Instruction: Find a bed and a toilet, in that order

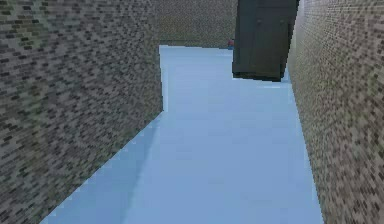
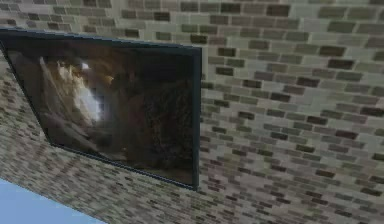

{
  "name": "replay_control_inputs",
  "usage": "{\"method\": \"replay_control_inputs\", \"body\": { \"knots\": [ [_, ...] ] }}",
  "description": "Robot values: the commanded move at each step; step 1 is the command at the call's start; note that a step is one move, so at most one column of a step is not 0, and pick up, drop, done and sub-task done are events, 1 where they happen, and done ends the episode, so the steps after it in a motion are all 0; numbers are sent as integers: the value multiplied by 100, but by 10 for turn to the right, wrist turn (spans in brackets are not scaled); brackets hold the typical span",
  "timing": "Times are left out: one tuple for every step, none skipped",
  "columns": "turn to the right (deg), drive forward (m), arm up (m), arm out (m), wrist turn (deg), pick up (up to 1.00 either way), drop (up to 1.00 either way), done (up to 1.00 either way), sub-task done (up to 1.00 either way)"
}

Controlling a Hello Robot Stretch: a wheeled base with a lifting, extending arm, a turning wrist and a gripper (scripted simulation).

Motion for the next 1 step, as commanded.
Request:
{"method": "replay_control_inputs", "body": {
  "knots": [
    [0, 100, 0, 0, 0, 0, 0, 0, 0]
  ]
}}
